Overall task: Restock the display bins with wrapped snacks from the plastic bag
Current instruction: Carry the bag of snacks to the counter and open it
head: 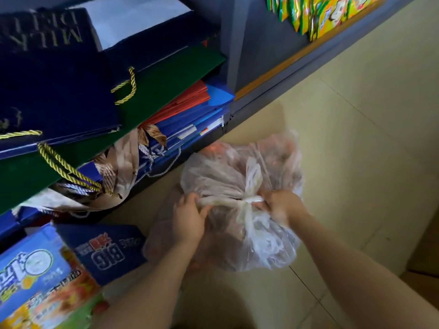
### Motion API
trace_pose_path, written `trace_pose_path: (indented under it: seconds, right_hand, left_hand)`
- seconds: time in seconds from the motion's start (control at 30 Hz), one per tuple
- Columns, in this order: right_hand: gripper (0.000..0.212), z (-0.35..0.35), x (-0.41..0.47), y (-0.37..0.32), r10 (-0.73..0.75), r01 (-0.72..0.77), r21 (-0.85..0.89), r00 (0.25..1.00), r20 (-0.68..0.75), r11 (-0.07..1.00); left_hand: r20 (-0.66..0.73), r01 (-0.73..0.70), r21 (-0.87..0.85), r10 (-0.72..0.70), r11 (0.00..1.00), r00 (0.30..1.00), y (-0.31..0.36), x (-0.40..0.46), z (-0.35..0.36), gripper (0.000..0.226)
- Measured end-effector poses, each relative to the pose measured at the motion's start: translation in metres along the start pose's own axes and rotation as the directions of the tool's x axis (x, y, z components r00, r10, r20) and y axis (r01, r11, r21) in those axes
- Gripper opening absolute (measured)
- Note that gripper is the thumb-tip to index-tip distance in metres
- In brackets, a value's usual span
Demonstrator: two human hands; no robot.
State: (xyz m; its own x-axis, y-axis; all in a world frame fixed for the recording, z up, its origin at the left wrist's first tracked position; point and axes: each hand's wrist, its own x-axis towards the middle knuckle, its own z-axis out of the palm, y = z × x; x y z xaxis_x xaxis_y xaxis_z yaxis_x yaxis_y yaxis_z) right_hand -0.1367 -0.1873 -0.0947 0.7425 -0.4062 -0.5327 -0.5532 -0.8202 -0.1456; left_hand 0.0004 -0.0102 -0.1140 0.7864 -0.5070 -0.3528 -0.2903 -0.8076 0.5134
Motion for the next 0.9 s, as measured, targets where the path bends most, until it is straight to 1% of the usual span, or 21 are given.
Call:
trace_pose_path:
  seconds: [0.1, 0.17, 0.2, 0.27, 0.33, 0.4, 0.47, 0.53, 0.6, 0.63, 0.8, 0.87, 0.9]
  right_hand:
    - [0.041, -0.005, -0.006, 0.0, 0.047, -0.051, 0.13, 0.998, 0.031, 0.99]
    - [0.04, -0.011, -0.013, 0.002, 0.067, -0.076, 0.185, 0.996, 0.053, 0.98]
    - [0.038, -0.013, -0.018, 0.002, 0.084, -0.096, 0.19, 0.994, 0.068, 0.977]
    - [0.036, -0.021, -0.034, -0.003, 0.116, -0.134, 0.176, 0.987, 0.109, 0.975]
    - [0.034, -0.036, -0.056, -0.011, 0.1, -0.122, 0.159, 0.986, 0.136, 0.98]
    - [0.036, -0.058, -0.082, -0.018, 0.079, -0.1, 0.187, 0.99, 0.113, 0.977]
    - [0.038, -0.088, -0.111, -0.022, 0.086, -0.108, 0.233, 0.991, 0.103, 0.966]
    - [0.036, -0.12, -0.143, -0.026, 0.106, -0.139, 0.252, 0.984, 0.142, 0.958]
    - [0.031, -0.156, -0.181, -0.036, 0.12, -0.163, 0.247, 0.976, 0.181, 0.955]
    - [0.03, -0.177, -0.2, -0.041, 0.121, -0.167, 0.242, 0.974, 0.194, 0.956]
    - [0.028, -0.29, -0.29, -0.063, 0.132, -0.175, 0.229, 0.973, 0.189, 0.958]
    - [0.033, -0.34, -0.332, -0.073, 0.139, -0.175, 0.246, 0.978, 0.158, 0.953]
    - [0.035, -0.362, -0.35, -0.08, 0.142, -0.175, 0.25, 0.98, 0.142, 0.952]
  left_hand:
    - [-0.011, 0.058, -0.074, -0.059, 0.996, 0.998, -0.002, -0.005, 0.002, 0.024]
    - [0.017, 0.04, -0.098, -0.038, 0.994, 0.999, -0.002, -0.005, -0.002, 0.021]
    - [0.029, 0.005, -0.083, -0.003, 0.997, 1.0, 0.001, -0.007, -0.007, 0.019]
    - [0.071, -0.117, -0.03, 0.119, 0.993, 0.99, 0.013, -0.013, -0.02, 0.017]
    - [0.171, -0.224, 0.057, 0.211, 0.973, 0.962, 0.031, -0.026, -0.04, 0.02]
    - [0.231, -0.282, 0.076, 0.259, 0.956, 0.938, 0.049, -0.042, -0.068, 0.026]
    - [0.282, -0.335, 0.104, 0.295, 0.937, 0.913, 0.072, -0.06, -0.1, 0.033]
    - [0.338, -0.414, 0.169, 0.342, 0.894, 0.877, 0.103, -0.079, -0.131, 0.038]
    - [0.395, -0.502, 0.202, 0.399, 0.841, 0.827, 0.136, -0.106, -0.166, 0.041]
    - [0.409, -0.549, 0.193, 0.442, 0.813, 0.799, 0.152, -0.119, -0.184, 0.042]
    - [0.326, -0.631, 0.088, 0.577, 0.77, 0.749, 0.219, -0.179, -0.289, 0.029]
    - [0.313, -0.677, 0.081, 0.626, 0.732, 0.715, 0.246, -0.208, -0.338, 0.032]
    - [0.32, -0.677, 0.079, 0.625, 0.732, 0.712, 0.259, -0.221, -0.36, 0.036]
